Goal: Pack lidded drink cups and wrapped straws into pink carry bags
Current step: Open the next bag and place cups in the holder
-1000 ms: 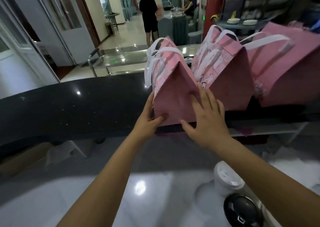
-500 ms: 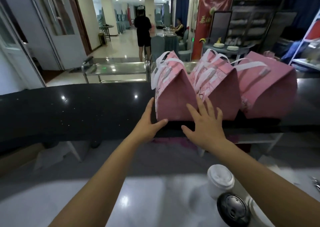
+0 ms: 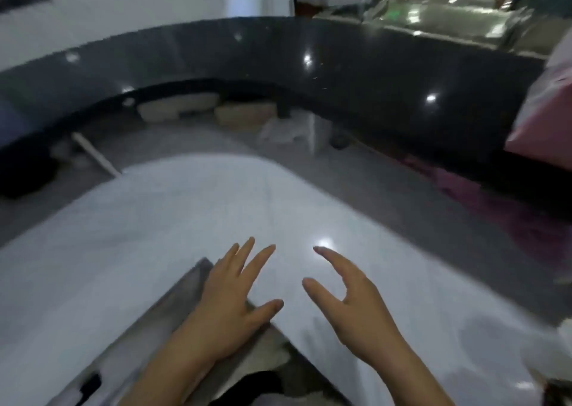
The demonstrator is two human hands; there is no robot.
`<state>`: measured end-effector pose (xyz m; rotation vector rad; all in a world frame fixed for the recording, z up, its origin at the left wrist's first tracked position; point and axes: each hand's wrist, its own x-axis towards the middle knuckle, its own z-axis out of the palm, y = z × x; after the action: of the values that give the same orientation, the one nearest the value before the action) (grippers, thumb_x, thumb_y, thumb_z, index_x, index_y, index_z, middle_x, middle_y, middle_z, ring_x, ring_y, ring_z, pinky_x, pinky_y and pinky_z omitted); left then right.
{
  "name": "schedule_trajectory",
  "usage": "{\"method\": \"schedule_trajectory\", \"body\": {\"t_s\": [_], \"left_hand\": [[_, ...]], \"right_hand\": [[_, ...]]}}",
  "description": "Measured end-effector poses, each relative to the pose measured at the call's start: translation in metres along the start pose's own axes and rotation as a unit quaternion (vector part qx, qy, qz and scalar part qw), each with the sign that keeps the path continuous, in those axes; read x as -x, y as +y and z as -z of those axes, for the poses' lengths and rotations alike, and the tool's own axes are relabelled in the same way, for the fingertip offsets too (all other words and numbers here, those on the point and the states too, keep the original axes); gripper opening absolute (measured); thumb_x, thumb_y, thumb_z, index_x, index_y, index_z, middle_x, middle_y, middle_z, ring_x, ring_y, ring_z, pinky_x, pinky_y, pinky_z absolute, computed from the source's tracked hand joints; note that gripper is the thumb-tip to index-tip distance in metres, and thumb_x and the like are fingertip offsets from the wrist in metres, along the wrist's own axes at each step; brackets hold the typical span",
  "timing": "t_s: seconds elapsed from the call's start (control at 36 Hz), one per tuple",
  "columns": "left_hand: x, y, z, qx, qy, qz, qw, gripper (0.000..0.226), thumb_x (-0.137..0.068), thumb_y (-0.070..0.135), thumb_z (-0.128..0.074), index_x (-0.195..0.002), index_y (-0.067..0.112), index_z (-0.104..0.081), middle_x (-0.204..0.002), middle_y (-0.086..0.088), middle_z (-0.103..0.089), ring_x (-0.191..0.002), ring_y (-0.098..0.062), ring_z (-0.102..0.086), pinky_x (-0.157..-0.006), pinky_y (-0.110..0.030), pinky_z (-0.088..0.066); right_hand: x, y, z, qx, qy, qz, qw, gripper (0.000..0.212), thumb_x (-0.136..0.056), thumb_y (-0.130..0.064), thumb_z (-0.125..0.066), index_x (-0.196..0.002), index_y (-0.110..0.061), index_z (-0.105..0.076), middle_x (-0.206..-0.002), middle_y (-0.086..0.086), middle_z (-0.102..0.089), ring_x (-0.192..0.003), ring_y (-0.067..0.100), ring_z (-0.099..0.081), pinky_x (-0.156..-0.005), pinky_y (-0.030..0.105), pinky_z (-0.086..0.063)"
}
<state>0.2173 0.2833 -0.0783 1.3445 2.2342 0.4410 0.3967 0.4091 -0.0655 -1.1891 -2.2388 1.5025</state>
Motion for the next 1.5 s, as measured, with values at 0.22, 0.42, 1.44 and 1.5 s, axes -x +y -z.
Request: {"method": "schedule_trajectory", "body": {"t_s": [0.22,0.42,1.44,1.5], "left_hand": [[0.137,-0.085,0.028,0.013,0.082,0.256,0.963,0.087,-0.067,0.087,-0.028,-0.146,0.057,-0.005,-0.163,0.018,0.004,-0.152,-0.012,0.008,-0.122,-0.036,-0.005],[0.223,-0.15,0.072,0.083,0.235,0.34,0.907,0.075,-0.088,0.061,-0.057,-0.149,0.054,-0.015,-0.164,0.02,-0.003,-0.151,-0.005,0.005,-0.122,-0.035,-0.006],[0.508,-0.486,0.239,0.105,0.534,0.493,0.679,0.047,-0.089,0.009,-0.06,-0.124,0.04,-0.063,-0.108,0.019,-0.067,-0.095,-0.008,-0.066,-0.086,-0.043,-0.057],[0.505,-0.48,0.24,0.115,0.555,0.47,0.677,0.042,-0.093,0.013,-0.058,-0.124,0.04,-0.064,-0.111,0.019,-0.07,-0.094,-0.004,-0.067,-0.086,-0.041,-0.058]], "right_hand": [[-0.008,-0.026,-0.115,-0.031,-0.244,0.069,0.967,0.054,-0.085,-0.06,-0.062,-0.136,-0.053,-0.044,-0.135,-0.04,-0.042,-0.128,-0.01,-0.042,-0.108,0.029,-0.042],[0.0,-0.085,-0.194,0.066,-0.301,0.171,0.936,0.05,-0.089,-0.049,-0.064,-0.135,-0.049,-0.045,-0.131,-0.039,-0.04,-0.125,-0.013,-0.037,-0.099,0.015,-0.033],[0.085,-0.379,-0.672,0.247,-0.374,0.484,0.752,0.022,-0.1,-0.031,-0.05,-0.117,-0.034,-0.063,-0.132,-0.013,-0.055,-0.113,0.006,-0.051,-0.091,0.015,-0.038],[0.077,-0.373,-0.66,0.225,-0.363,0.471,0.772,0.019,-0.101,-0.028,-0.05,-0.11,-0.032,-0.066,-0.12,-0.016,-0.059,-0.102,0.001,-0.048,-0.083,0.005,-0.03]]}}
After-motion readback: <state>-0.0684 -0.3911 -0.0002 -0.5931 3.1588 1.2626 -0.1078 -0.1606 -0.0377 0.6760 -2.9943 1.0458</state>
